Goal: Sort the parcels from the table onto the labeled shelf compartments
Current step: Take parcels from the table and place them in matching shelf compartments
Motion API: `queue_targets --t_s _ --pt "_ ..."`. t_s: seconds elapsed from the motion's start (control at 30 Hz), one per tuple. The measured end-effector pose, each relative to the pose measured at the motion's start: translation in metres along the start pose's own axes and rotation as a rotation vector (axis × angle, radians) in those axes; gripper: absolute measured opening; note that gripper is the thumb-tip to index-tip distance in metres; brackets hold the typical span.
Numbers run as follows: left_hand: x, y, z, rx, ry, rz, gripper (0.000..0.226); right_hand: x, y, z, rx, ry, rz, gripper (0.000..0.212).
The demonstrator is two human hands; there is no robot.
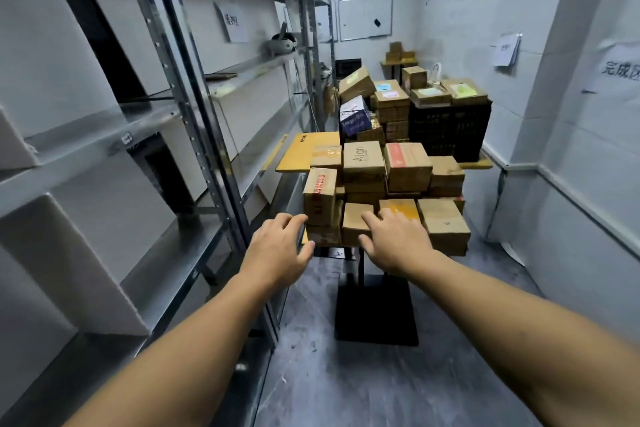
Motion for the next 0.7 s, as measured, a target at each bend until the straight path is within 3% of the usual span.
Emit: queue_targets --t_s 0.3,0.7 --pt "0.065 -0.007 -0.128 0.001 -0.014 -0.164 0.054 0.058 0.062 -0.14 -0.052 -0.01 -0.022 0.049" --pt "0.148 -0.05 -0.241 -0.25 -0.086 -0.008 0.054 0.139 0.096 -0.277 -0.075 -0.085 -0.325 0.049"
Point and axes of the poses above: each hand's wrist, its own z-axis away from the middle knuckle, its own x-axis out of the palm, y = z × x, the point moved 9 cm from there along -z, towards the middle knuckle, and after that the axes turned 10 degrees about -x, right-handed, at the moved point
